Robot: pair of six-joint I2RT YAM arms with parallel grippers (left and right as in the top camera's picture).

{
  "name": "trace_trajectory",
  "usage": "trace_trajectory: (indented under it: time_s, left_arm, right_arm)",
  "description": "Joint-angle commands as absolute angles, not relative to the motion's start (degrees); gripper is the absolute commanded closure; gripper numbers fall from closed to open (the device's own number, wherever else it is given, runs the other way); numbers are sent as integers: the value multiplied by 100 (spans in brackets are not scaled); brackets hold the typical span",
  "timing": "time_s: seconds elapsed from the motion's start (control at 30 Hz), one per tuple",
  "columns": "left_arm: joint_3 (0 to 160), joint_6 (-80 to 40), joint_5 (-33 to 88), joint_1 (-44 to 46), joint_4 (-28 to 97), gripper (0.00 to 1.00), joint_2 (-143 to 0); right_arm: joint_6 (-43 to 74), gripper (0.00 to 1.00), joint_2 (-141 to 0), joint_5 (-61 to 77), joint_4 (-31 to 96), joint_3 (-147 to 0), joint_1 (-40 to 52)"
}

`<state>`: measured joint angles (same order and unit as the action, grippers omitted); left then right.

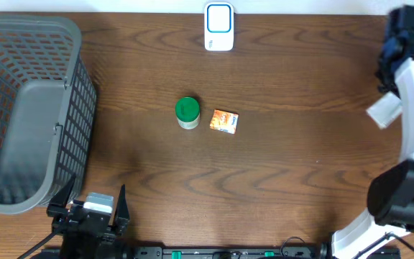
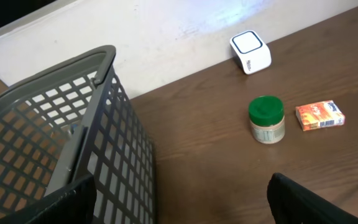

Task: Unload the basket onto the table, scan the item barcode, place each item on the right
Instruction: 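Reach the right gripper to the orange Panadol box and grasp it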

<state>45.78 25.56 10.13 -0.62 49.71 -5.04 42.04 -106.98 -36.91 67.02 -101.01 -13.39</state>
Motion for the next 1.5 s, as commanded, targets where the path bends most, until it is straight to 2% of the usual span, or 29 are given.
trace_trajectory:
  time_s: [0.0,0.07,0.13,0.33,0.37,0.4,0.5,0.6,0.7,0.83,0.9,0.97,1.03,1.27,1.47]
  left_arm:
    - [4595,2587,982,-51,4969,13,-471]
    - [4595,2587,982,-51,4969,13,-471]
    - [4595,2589,982,-51,4969,13,-471]
    - [4595,2587,982,-51,4971,13,-471]
    - [4595,2589,982,-51,4971,13,-471]
    - [4595,2589,982,-51,4971,13,-471]
    - [4595,2589,982,-51,4971,13,-471]
    - [4595,2589,982,-51,4969,13,-471]
    - [4595,2589,982,-51,4967,13,-471]
    - [4595,2589,982,-51,4967,13,-471]
    - [4595,2587,982,-51,4967,13,-471]
    - [4595,2587,985,-49,4967,13,-471]
    - [4595,2587,985,-49,4967,13,-471]
    - [4595,2587,985,-51,4967,13,-471]
    - [4595,2587,982,-51,4969,13,-471]
  right_arm:
    - [4053,88,-10936,-4001,6180,-9439,-1957]
    - [3946,76,-11080,-3997,5863,-9065,-2259]
    - [3931,61,-11216,-3966,5763,-8803,-2521]
    - [3573,39,-11229,-2733,5655,-8892,-2965]
    - [3299,9,-11133,-2421,5688,-9091,-2950]
    - [3201,2,-11063,-2296,5767,-9249,-2912]
    - [3192,1,-10796,-1693,6082,-9736,-2742]
    - [2746,1,-10473,-338,6145,-9985,-2443]
    - [1634,1,-10241,974,5931,-9992,-1896]
    - [301,1,-10254,1605,5957,-9920,-945]
    - [711,1,-10269,1614,6047,-9810,-456]
    - [2119,1,-10333,1616,6132,-9601,222]
    - [2751,1,-10407,1614,6042,-9470,644]
    - [3811,1,-10984,899,5642,-9338,2145]
    - [4495,1,-11434,294,5546,-9343,2882]
